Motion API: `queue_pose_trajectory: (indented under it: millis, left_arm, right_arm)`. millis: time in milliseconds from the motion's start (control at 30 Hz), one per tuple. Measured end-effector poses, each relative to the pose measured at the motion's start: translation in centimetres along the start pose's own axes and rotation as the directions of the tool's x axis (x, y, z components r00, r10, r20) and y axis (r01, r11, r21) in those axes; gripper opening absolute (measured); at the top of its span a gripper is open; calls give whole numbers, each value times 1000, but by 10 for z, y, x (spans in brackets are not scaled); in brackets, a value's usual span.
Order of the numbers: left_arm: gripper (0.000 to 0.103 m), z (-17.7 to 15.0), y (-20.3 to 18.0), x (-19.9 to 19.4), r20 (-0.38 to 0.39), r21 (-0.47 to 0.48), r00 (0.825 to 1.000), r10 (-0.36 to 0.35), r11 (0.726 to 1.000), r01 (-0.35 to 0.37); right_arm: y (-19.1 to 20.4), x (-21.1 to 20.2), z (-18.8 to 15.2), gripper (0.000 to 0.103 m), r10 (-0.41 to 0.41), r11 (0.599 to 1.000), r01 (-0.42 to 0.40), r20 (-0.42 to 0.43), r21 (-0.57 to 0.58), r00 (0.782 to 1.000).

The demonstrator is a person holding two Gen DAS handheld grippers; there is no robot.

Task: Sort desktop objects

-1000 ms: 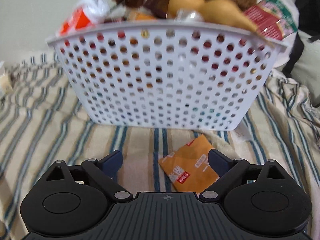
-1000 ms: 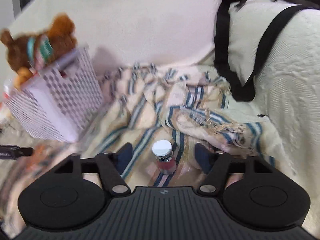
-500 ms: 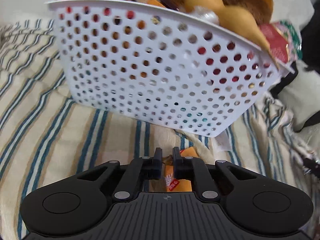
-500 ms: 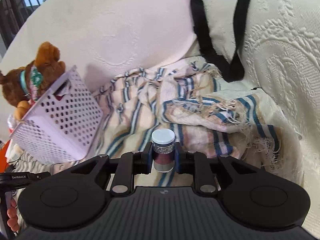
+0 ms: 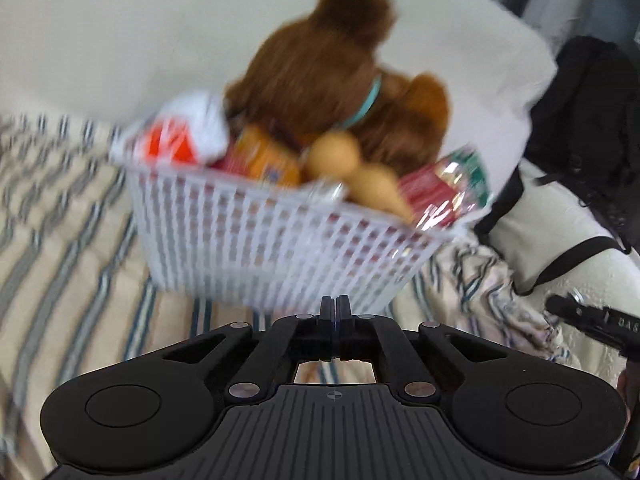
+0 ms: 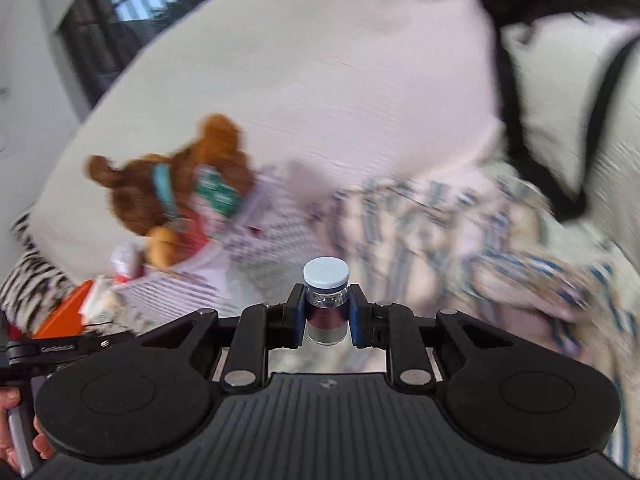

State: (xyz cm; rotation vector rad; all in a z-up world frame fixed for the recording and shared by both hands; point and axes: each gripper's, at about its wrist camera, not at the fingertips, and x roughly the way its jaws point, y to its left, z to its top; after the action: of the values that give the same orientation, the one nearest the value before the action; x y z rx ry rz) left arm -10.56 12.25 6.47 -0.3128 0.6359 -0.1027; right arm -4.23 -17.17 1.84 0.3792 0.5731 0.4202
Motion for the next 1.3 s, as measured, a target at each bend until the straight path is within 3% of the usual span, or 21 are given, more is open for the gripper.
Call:
queue_pose_trajectory:
  millis: [200,333,367,433,467,500,533,633,767,833,900,967,1133,1200,1233,1267,1300]
  left_arm:
    - [0,57,-28,-30,141,99,990,0,995,-14]
    - [0,92,-35,-43,214,121,976,24,991,-51]
    - [12,93,-33,-43,207,113,978,8,993,-32]
    - [38,83,-29,-41,162,150,987,-4,989,-20]
    - [65,71,-27,-36,118,186,993,22,982,-43]
    - [75,57,-23,-30,82,208,996,45,976,-61]
    - [78,40,-19,-24,57,229,997,55,971,-66]
    - [72,-7,-2,10,-97,291,992,84,955,-52]
    - [73,-35,37,56,-274,186,957,100,981,-49]
    - [78,-38,53,71,-294,129,950,109,989,-74]
    - [83,-37,65,78,-286,60,956,71,997,-57]
    - [103,-35,69,82,-285,1,958,11,1000,-11]
    - [103,-38,55,90,-319,56,948,-2,998,21]
    - [76,-42,46,84,-325,50,945,-40,997,59]
    - [27,-44,40,82,-327,68,944,-34,996,60]
    - [1,-47,33,83,-342,87,939,-21,995,54]
    - [0,-50,29,82,-348,95,937,-30,993,67]
  right_arm:
    - [69,17,40,24,124,989,-122,20,-83,992]
    - [112,42,58,24,164,975,-160,10,-157,986]
    - [120,48,59,24,176,970,-172,6,-170,984]
    - [130,53,56,24,199,962,-197,-7,-187,980]
    - [132,54,53,24,215,959,-213,-9,-187,976]
    - [131,54,49,24,228,956,-226,-13,-186,974]
    - [130,54,44,24,239,954,-239,-20,-182,971]
    - [125,58,32,24,249,955,-253,-47,-152,967]
    - [115,66,12,24,232,965,-242,-93,-104,968]
    - [109,68,0,24,228,967,-239,-115,-84,967]
    - [104,71,-14,24,219,971,-230,-138,-69,966]
    - [100,75,-26,24,206,975,-217,-158,-56,966]
    - [85,85,-46,24,188,982,-190,-190,7,964]
    - [81,83,-48,24,187,982,-188,-190,16,964]
    - [79,83,-48,24,186,983,-185,-188,25,964]
    - [78,82,-48,24,183,983,-181,-184,31,966]
    - [77,81,-47,24,182,983,-178,-181,38,967]
